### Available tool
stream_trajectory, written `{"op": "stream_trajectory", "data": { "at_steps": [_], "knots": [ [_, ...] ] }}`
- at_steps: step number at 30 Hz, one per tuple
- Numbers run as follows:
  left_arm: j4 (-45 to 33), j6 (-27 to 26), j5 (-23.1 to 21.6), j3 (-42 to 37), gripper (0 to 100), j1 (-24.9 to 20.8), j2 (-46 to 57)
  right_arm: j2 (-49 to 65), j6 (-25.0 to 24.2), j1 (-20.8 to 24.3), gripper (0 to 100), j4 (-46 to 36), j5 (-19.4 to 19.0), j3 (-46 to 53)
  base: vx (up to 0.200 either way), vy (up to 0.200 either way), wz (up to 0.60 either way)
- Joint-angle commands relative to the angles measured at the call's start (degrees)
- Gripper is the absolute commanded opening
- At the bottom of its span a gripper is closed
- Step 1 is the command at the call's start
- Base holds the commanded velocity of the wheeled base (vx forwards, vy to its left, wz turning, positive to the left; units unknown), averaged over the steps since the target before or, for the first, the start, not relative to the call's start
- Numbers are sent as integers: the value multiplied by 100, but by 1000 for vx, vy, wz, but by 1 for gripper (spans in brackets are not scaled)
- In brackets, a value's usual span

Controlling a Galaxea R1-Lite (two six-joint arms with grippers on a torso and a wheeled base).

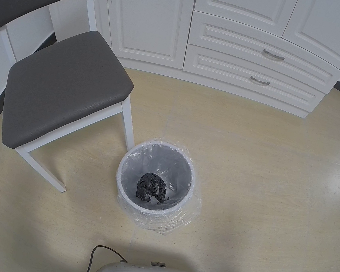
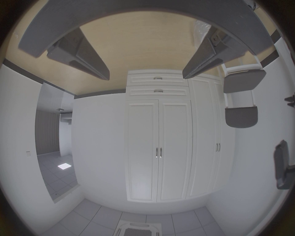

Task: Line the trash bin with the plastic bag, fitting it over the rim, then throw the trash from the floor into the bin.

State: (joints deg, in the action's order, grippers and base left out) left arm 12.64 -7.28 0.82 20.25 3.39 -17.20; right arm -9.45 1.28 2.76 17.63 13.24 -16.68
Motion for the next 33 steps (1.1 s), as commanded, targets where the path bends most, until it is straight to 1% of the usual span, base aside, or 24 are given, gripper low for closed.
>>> {"op": "stream_trajectory", "data": {
  "at_steps": [1,2,3,5,7,9,10,13,14,15,17,20,21,22,25,27,30,32,33],
  "knots": [
    [-271,77,77,172,100,57,1193,945,-75,-258,100,-84,-216,516,0,0,0],
    [-262,77,94,164,100,48,1202,945,-75,-258,100,-84,-216,525,0,0,0],
    [-218,86,331,128,100,39,1210,945,-84,-258,100,-84,-225,622,0,0,0],
    [-227,262,525,128,100,30,1210,945,-75,-258,100,-66,-234,789,0,0,0],
    [-271,420,586,76,100,4,1245,945,-66,-258,100,-40,-252,956,0,0,0],
    [-262,455,604,-47,100,-14,1245,945,-58,-258,100,39,-260,1096,0,0,0],
    [-192,464,657,-311,100,-14,1245,945,-49,-258,100,215,-269,1325,0,0,0],
    [-95,464,894,-750,100,-14,1254,945,-23,-258,100,540,-278,1668,0,0,0],
    [-86,464,903,-777,100,-14,1254,945,-23,-258,100,514,-278,1668,0,0,0],
    [37,473,991,-1093,100,-14,1245,945,-31,-258,100,514,-269,1668,0,0,0],
    [248,482,964,-1410,100,-14,1245,945,-66,-258,100,514,-278,1668,0,0,0],
    [195,534,859,-1647,100,-137,1307,945,-75,-258,100,408,-296,1668,0,0,0],
    [63,543,744,-1717,100,-409,1377,945,-75,-258,100,276,-331,1668,0,0,0],
    [-60,561,683,-1744,100,-497,1395,945,-84,-258,100,171,-366,1668,0,0,0],
    [-368,772,648,-1840,100,-497,1386,945,-110,-258,100,-119,-507,1668,0,0,0],
    [-412,816,630,-1937,100,-497,1395,945,-128,-258,100,-233,-524,1668,0,0,0],
    [-1080,912,569,-1981,100,-374,1650,945,-137,-258,100,-611,-524,1668,0,0,0],
    [-1106,965,525,-1981,100,-356,1720,945,-163,-258,100,-822,-507,1668,0,0,0],
    [-1106,1009,516,-1981,100,-356,1720,945,-181,-267,100,-1156,-480,1668,0,0,0]
  ]
}}
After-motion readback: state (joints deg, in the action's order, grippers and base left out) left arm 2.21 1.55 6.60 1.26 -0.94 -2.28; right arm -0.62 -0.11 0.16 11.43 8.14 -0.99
